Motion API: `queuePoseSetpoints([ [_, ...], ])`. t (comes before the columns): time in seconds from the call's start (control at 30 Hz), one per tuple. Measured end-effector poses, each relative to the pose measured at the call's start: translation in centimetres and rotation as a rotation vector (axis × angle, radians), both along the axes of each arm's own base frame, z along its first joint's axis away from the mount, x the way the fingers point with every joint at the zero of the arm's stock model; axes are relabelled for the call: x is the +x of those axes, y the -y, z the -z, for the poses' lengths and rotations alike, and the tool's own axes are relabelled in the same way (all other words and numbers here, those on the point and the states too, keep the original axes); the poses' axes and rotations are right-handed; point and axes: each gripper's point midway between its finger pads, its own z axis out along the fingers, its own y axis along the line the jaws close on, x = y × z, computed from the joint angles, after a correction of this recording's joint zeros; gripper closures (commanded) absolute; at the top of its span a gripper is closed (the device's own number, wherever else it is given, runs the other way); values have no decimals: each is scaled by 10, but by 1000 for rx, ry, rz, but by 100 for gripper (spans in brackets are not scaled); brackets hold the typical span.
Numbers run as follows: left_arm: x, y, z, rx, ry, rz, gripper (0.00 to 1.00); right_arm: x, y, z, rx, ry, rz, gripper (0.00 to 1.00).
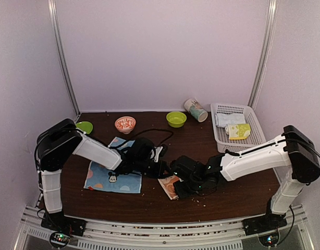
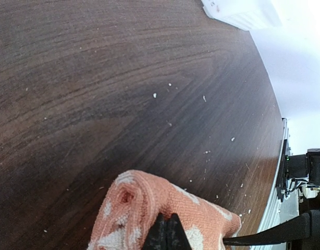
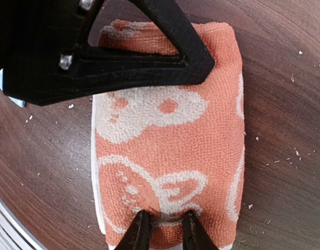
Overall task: Roll the towels
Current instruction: Smooth out the towel at the center of the board.
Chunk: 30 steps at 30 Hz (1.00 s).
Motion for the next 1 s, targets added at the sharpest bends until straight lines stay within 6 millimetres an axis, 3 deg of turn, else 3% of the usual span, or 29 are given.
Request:
queuePoseSetpoints([
  [0.1, 0, 0, 0, -3, 2, 0, 100, -1, 0, -2, 5, -2, -2, 63],
  [0.23, 0, 0, -1, -4, 2, 0, 100, -6, 4, -7, -2, -17, -10, 45],
  [0.37, 0, 0, 0, -3, 2, 0, 100, -8, 8, -21, 18, -31, -3, 31],
  [0.63, 0, 1, -1, -2, 1, 0, 100, 22, 7, -43, 161, -50, 93, 23],
  [0.77, 0, 0, -1, 1, 1, 0, 98, 34, 6, -41, 229, -77, 129, 13],
  [1.0, 0, -2, -6, 23, 4, 2, 94, 36, -5, -25, 253, -112, 114, 11],
])
